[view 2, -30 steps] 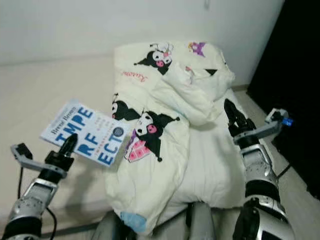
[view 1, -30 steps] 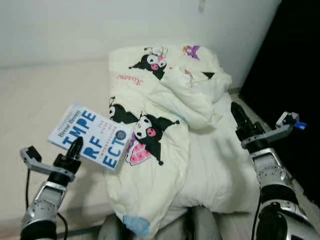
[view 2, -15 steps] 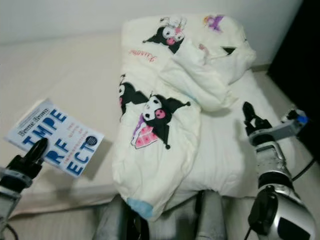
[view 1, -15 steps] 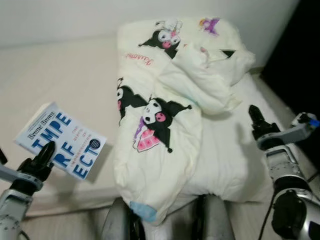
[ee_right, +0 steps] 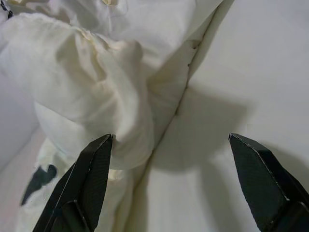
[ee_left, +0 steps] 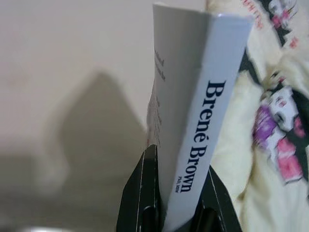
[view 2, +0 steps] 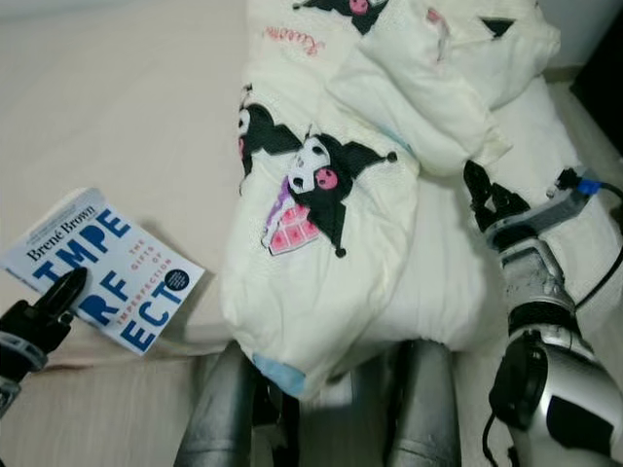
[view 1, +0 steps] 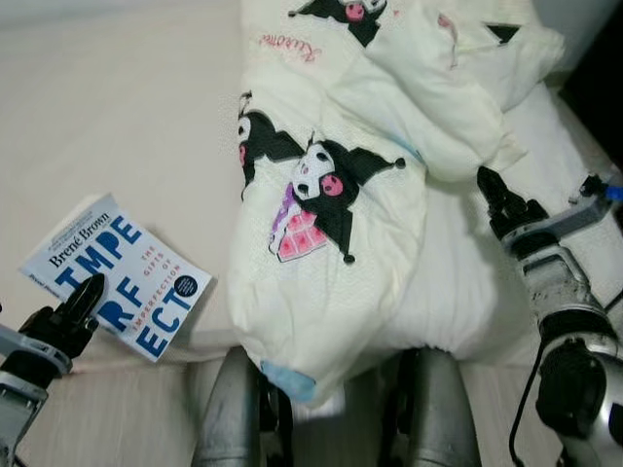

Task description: Clean up the room

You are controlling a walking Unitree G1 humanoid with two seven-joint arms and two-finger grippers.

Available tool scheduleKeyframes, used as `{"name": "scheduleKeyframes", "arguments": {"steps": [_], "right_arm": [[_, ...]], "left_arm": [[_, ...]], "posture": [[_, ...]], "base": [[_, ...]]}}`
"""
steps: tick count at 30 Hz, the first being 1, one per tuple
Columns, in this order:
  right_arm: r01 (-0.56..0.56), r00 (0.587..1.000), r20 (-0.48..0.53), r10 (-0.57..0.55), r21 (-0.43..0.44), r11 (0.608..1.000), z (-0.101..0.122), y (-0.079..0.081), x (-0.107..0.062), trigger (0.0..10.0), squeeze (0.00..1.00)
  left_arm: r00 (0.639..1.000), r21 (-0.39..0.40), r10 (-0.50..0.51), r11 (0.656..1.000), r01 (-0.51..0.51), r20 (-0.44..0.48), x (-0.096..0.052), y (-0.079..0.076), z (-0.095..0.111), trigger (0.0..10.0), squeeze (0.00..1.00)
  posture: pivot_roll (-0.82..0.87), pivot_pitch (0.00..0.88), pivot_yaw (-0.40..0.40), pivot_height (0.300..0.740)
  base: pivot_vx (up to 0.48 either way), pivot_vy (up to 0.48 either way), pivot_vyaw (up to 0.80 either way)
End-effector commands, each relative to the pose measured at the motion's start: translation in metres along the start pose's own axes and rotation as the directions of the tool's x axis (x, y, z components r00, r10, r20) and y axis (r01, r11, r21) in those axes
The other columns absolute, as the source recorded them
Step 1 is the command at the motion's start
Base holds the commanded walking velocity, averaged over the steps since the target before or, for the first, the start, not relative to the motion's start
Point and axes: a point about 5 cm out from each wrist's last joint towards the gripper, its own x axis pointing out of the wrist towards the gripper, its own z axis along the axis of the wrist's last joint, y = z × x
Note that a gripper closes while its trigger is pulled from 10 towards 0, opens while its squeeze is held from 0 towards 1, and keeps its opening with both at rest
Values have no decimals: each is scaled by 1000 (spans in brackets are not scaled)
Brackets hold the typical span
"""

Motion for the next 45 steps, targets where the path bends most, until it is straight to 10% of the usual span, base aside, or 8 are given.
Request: {"name": "scheduleKeyframes", "arguments": {"steps": [1,10,19,20,21,45], "right_arm": [[-23,1000,16,23,0,1000,2,1,0,10000,0],[-415,907,64,415,-16,910,20,46,17,10000,0],[-406,901,130,415,-90,909,50,55,26,10000,0],[-393,905,142,401,-86,916,52,54,27,7725,0],[-380,909,153,388,-81,922,54,53,27,0,0],[-289,942,126,310,-161,944,72,34,18,0,0]], "left_arm": [[999,25,38,999,-39,3,-13,6,10,10000,0],[998,27,55,998,-54,-12,-20,3,12,10000,0],[998,20,56,998,-55,-33,-22,1,9,10000,0],[998,19,56,998,-55,-33,-22,0,8,10000,0],[998,18,55,998,-55,-33,-21,0,8,10000,0],[998,-13,55,998,-55,-35,-20,-4,-3,10000,0]], "posture": [[215,551,151,550],[218,550,147,550],[214,550,150,550],[214,550,150,550],[214,550,150,550],[163,539,110,550]], "base": [[0,0,0],[0,0,0],[0,0,0],[0,0,0],[0,0,0],[0,0,0]]}}
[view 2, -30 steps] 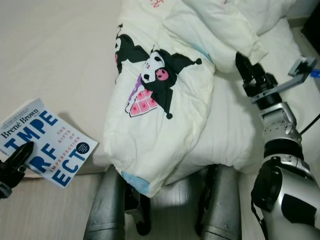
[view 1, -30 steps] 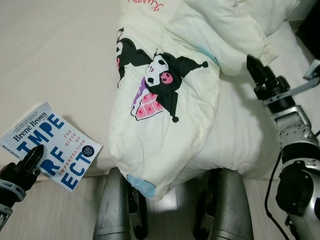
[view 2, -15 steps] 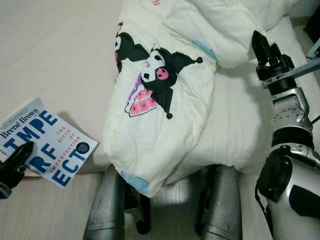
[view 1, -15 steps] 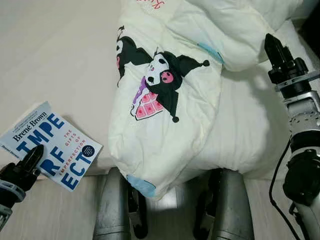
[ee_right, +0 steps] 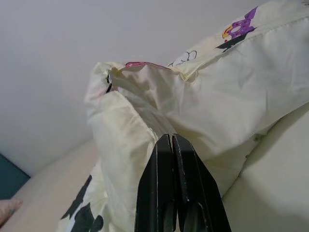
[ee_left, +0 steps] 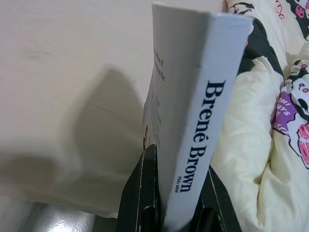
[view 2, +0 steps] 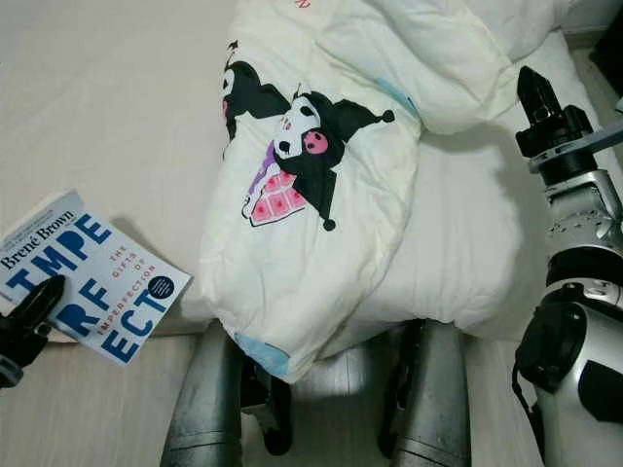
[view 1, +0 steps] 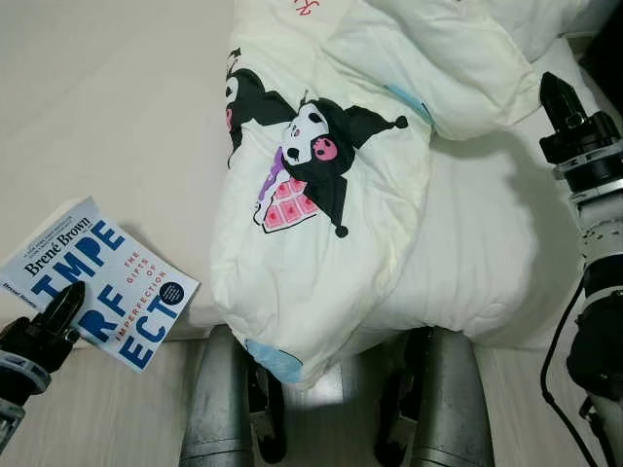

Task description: Clean up the room

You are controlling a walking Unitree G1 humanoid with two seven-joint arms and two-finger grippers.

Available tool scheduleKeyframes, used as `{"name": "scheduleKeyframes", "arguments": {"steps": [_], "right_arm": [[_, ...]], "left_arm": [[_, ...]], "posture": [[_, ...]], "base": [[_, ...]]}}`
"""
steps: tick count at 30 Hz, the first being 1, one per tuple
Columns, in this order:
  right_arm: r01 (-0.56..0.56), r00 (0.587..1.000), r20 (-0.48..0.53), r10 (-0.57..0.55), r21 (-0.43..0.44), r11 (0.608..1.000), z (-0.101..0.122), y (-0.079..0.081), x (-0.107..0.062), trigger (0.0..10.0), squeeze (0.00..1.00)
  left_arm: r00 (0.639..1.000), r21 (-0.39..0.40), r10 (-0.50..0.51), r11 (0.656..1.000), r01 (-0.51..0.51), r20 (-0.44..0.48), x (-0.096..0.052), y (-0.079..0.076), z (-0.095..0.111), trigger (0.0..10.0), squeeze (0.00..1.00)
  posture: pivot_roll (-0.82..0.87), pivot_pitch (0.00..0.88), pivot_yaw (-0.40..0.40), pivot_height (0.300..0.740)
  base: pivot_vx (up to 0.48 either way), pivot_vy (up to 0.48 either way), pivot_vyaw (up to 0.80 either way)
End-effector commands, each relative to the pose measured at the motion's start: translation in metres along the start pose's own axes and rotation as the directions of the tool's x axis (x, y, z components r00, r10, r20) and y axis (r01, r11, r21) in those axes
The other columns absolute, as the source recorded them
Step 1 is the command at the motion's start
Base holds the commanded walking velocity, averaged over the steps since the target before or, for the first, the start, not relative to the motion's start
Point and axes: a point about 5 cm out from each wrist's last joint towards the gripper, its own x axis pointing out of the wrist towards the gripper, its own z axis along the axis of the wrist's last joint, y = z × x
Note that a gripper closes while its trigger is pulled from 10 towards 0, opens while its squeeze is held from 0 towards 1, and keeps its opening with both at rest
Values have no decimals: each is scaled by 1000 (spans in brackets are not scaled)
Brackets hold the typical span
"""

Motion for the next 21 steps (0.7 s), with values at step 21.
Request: {"name": "scheduleKeyframes", "arguments": {"steps": [21], "right_arm": [[438,896,199,-398,-552,710,136,-22,-27,0,0]], "left_arm": [[990,-132,-109,984,120,86,80,-21,-54,10000,0]], "posture": [[-69,247,-3,550]], "base": [[0,0,0]]}}
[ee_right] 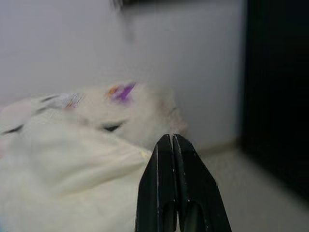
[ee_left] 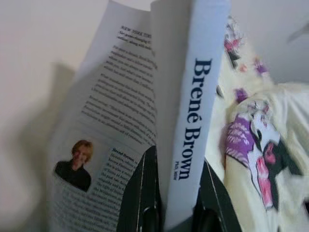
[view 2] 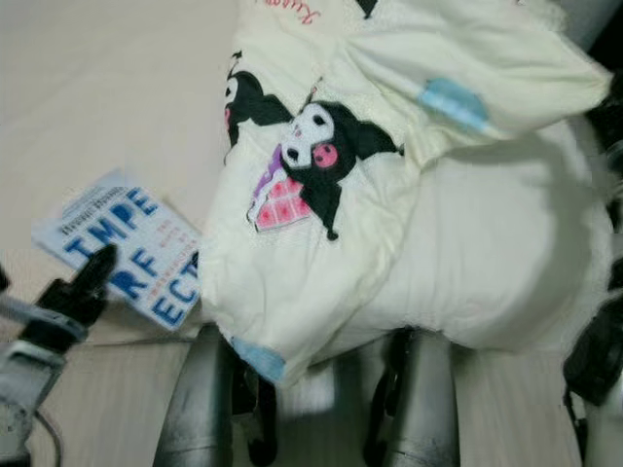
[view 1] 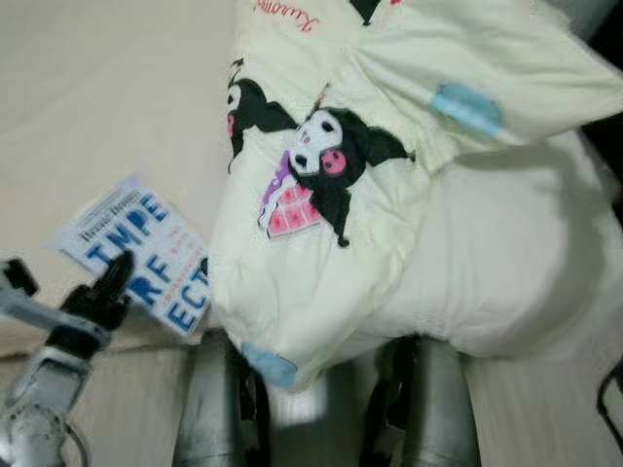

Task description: Clean up the room

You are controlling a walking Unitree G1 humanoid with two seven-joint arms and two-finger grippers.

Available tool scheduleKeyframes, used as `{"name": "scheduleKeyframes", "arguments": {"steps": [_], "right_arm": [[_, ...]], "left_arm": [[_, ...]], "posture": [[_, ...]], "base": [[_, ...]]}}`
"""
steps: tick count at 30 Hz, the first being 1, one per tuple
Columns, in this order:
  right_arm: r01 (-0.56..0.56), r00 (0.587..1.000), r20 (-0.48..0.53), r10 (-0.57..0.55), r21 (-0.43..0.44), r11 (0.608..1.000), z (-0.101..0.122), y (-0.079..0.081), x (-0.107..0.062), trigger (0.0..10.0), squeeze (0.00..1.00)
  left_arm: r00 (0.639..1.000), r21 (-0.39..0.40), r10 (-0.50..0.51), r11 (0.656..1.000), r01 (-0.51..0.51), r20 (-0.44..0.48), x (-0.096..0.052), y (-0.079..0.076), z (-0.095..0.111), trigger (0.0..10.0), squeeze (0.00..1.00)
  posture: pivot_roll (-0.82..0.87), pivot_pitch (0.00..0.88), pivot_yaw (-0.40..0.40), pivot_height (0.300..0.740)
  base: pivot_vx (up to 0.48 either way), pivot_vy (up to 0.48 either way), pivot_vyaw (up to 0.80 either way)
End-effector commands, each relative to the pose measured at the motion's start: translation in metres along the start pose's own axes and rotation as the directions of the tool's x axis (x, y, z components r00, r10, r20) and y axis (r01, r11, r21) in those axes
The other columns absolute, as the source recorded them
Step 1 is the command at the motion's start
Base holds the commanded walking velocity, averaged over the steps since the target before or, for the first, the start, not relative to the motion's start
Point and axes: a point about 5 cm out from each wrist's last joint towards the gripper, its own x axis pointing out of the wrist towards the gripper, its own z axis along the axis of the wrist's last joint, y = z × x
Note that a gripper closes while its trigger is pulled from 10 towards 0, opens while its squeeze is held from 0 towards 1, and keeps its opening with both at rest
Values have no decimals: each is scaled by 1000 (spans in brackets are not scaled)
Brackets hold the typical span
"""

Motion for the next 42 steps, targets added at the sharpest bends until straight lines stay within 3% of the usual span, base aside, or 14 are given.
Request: {"name": "scheduleKeyframes", "arguments": {"steps": [1,9,20,24,26,27,29,30,31,36,37,38,41,42], "right_arm": [[39,999,41,-35,-96,995,30,-10,0,0,0],[-55,985,-169,17,-223,973,60,-12,-24,0,0],[-192,867,-499,3,-328,925,67,-4,-70,0,0],[-240,763,-645,-42,-343,908,45,-11,-96,0,0],[-245,668,-724,-172,-432,868,24,-31,-118,0,0],[-245,668,-724,-172,-432,868,24,-31,-118,0,0],[-262,547,-775,-315,-517,815,-1,-51,-144,0,0],[-262,547,-775,-315,-517,815,-1,-51,-144,0,0],[-281,463,-804,-372,-532,799,-22,-59,-162,0,0],[-310,383,-824,-418,-541,782,-41,-64,-179,0,0],[-327,358,-827,-433,-545,772,-46,-64,-185,3765,0],[-350,331,-821,-465,-564,748,-51,-68,-190,9098,0],[-365,315,-815,-486,-576,731,-53,-70,-194,9098,0],[-375,309,-809,-501,-587,717,-56,-72,-196,10000,0]], "left_arm": [[999,10,46,999,-46,-4,2,10,-10,10000,0],[1000,39,28,999,-28,13,29,8,-17,10000,0],[1000,62,3,998,-4,9,46,7,-33,10000,0],[1000,71,-5,997,5,-3,47,6,-37,10000,0],[1000,76,-9,997,9,-9,47,6,-37,10000,0],[1000,76,-9,997,9,-9,47,6,-37,10000,0],[1000,88,-15,996,16,-14,49,7,-38,10000,0],[1000,88,-15,996,16,-14,49,7,-38,10000,0],[999,106,-27,994,29,-20,51,6,-39,10000,0],[999,137,-40,990,44,-26,53,6,-37,10000,0],[999,146,-38,988,41,-23,53,7,-35,10000,0],[999,156,-33,987,36,-19,53,8,-33,10000,0],[999,162,-30,986,32,-16,53,9,-31,10000,0],[999,178,-29,983,31,-15,52,10,-29,10000,0]], "posture": [[-69,247,-3,550],[-186,163,-7,550],[-265,142,-36,550],[-272,148,-36,550],[-279,148,-30,550],[-279,148,-30,550],[-273,147,-26,550],[-273,147,-26,550],[-260,146,-22,550],[-252,145,-20,550],[-242,143,-18,550],[-234,141,-18,550],[-234,141,-18,550],[-224,140,-16,550]], "base": [[0,0,0],[0,0,0],[0,0,0],[0,0,0],[0,0,0],[0,0,0],[0,0,0],[0,0,0],[0,0,0],[0,0,0],[0,0,0],[0,0,0],[0,0,0],[0,0,0]]}}
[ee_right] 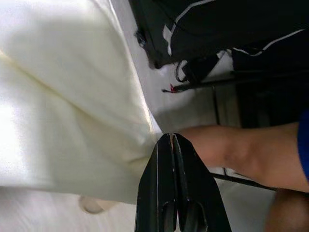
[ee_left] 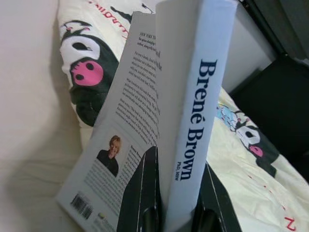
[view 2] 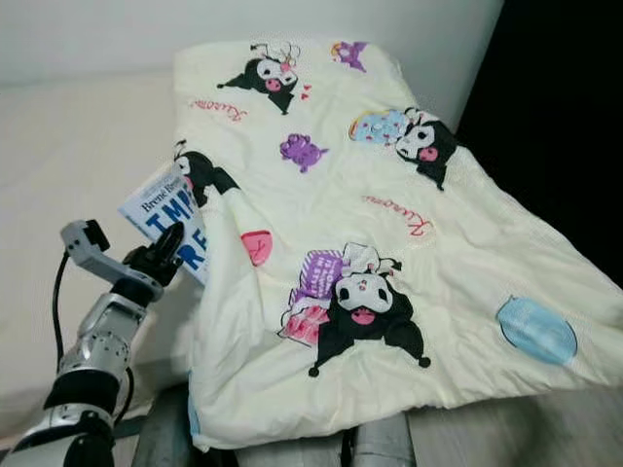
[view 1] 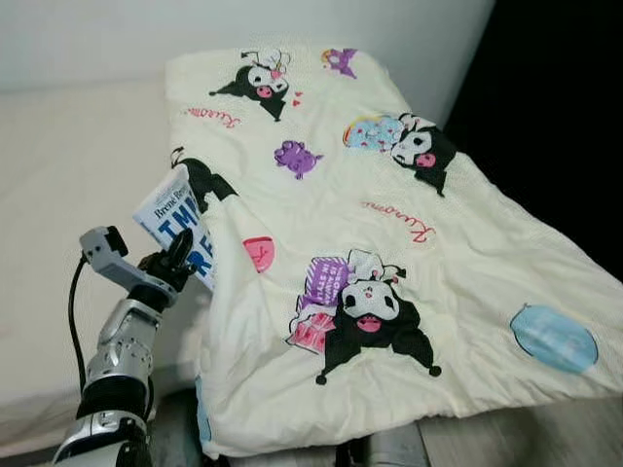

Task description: Clean up the room

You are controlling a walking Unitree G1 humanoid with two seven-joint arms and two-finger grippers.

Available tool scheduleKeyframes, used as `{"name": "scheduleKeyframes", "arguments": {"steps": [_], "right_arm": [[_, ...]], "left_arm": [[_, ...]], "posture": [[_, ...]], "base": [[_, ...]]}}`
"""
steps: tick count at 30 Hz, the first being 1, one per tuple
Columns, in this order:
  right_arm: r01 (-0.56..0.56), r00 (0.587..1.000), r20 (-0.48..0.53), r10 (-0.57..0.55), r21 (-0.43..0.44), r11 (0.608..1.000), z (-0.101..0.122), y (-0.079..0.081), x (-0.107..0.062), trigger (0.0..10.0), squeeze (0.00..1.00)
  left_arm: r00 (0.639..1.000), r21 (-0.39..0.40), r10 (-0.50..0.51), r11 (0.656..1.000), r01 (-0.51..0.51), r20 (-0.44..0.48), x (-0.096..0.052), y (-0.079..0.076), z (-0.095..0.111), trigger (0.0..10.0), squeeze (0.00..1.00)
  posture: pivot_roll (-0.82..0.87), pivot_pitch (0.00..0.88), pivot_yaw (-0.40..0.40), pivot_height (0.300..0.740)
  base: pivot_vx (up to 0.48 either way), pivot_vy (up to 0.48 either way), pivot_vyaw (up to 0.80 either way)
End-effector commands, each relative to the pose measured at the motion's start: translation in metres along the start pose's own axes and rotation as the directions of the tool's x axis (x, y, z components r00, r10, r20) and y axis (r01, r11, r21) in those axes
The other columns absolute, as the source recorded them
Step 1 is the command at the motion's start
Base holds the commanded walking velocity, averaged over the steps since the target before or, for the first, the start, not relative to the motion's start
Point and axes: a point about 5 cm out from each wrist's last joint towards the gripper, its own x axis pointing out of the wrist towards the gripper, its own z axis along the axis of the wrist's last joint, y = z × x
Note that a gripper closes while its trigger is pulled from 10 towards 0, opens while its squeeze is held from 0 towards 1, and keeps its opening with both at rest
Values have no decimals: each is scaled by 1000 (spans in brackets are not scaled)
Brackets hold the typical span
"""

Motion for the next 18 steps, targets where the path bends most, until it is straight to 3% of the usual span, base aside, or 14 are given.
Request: {"name": "scheduleKeyframes", "arguments": {"steps": [1,2,3,8,9,11,13,15,16,17,18], "right_arm": [[39,998,-47,-40,-27,999,-10,1,6,10000,78],[47,998,-45,-48,-30,998,-10,1,7,10000,78],[64,997,-44,-66,-43,997,-10,1,8,10000,192],[101,993,-46,-104,-68,993,-10,-2,9,10000,290],[125,989,-62,-131,-91,988,-13,-6,9,10000,349],[137,987,-73,-145,-105,985,-14,-8,8,10000,349],[155,982,-92,-167,-124,980,-18,-12,7,10000,404],[155,982,-92,-167,-124,980,-18,-12,7,10000,404],[167,977,-108,-183,-138,976,-22,-16,6,10000,459],[177,971,-135,-199,-156,972,-28,-20,5,10000,584],[177,971,-135,-199,-156,972,-28,-20,5,10000,584]], "left_arm": [[1000,54,-24,998,23,19,2,1,9,10000,0],[1000,64,-23,998,22,17,2,1,10,10000,0],[1000,84,-22,996,21,10,2,2,10,10000,0],[1000,142,7,990,-4,-18,0,6,8,10000,0],[995,214,82,975,-67,-64,-4,16,5,10000,0],[989,252,124,963,-99,-84,-7,22,4,10000,0],[971,351,201,925,-146,-127,-13,32,2,10000,0],[971,351,201,925,-146,-127,-13,32,2,10000,0],[955,433,256,886,-168,-152,-17,38,1,10000,0],[924,522,342,827,-210,-169,-23,48,2,10000,0],[924,522,342,827,-210,-169,-23,48,2,10000,0]], "posture": [[-217,136,-15,550],[-217,136,-15,550],[-212,135,-14,550],[-208,130,-16,550],[-206,130,-19,550],[-206,130,-19,550],[-207,130,-19,550],[-207,130,-19,550],[-207,129,-18,550],[-207,130,-16,550],[-207,130,-16,550]], "base": [[0,0,0],[0,0,0],[0,0,0],[0,0,0],[0,0,0],[0,0,0],[0,0,0],[0,0,0],[0,0,0],[0,0,0],[0,0,0]]}}
